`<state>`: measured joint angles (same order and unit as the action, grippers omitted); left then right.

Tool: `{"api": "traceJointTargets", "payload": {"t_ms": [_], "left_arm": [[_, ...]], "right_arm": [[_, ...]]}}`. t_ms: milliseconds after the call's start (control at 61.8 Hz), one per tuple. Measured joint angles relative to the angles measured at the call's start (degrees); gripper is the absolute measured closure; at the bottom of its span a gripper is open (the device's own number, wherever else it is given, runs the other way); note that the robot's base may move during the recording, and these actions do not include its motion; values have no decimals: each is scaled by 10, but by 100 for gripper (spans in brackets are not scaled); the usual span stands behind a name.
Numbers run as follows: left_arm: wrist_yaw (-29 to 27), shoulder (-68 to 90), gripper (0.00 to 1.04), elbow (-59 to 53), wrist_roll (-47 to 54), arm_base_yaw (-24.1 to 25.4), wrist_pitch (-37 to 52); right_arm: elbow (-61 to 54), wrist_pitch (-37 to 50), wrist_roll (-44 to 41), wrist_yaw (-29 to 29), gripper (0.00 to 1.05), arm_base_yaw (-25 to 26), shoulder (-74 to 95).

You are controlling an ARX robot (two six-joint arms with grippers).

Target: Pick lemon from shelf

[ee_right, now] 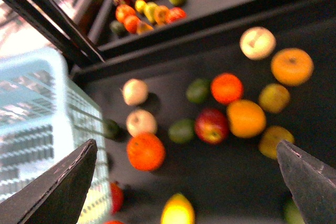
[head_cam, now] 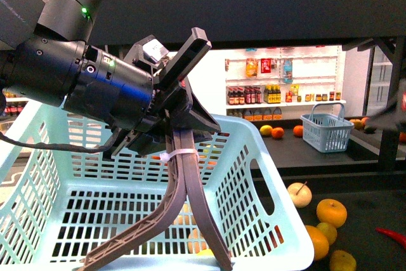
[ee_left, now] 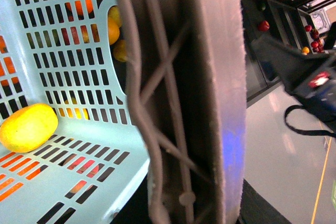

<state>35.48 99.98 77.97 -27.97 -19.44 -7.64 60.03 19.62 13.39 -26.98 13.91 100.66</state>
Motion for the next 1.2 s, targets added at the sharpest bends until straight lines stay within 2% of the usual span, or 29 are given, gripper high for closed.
{"api": "traceJointTargets", "payload": {"t_ms": [81, 194, 340, 551, 729, 955, 1198], "left_arm": [[1, 0, 90, 0, 0, 0, 0], [2, 0, 90, 0, 0, 0, 0], [1, 0, 90, 0, 0, 0, 0], [0, 0, 90, 0, 0, 0, 0], [2, 0, 90, 0, 0, 0, 0], [1, 0, 90, 0, 0, 0, 0], [1, 0, 90, 0, 0, 0, 0]], "right_arm": [[-26, 12, -64, -24, 2, 14, 56], [-51, 29, -137, -33, 2, 0, 111], [-75, 52, -237, -24, 2, -54, 168], [-80, 82, -329, -2, 2, -139, 240], [-49, 108, -337, 42, 2, -190, 308], [17, 130, -333, 124, 2, -214, 388], [106, 132, -289, 194, 2, -238, 459]]}}
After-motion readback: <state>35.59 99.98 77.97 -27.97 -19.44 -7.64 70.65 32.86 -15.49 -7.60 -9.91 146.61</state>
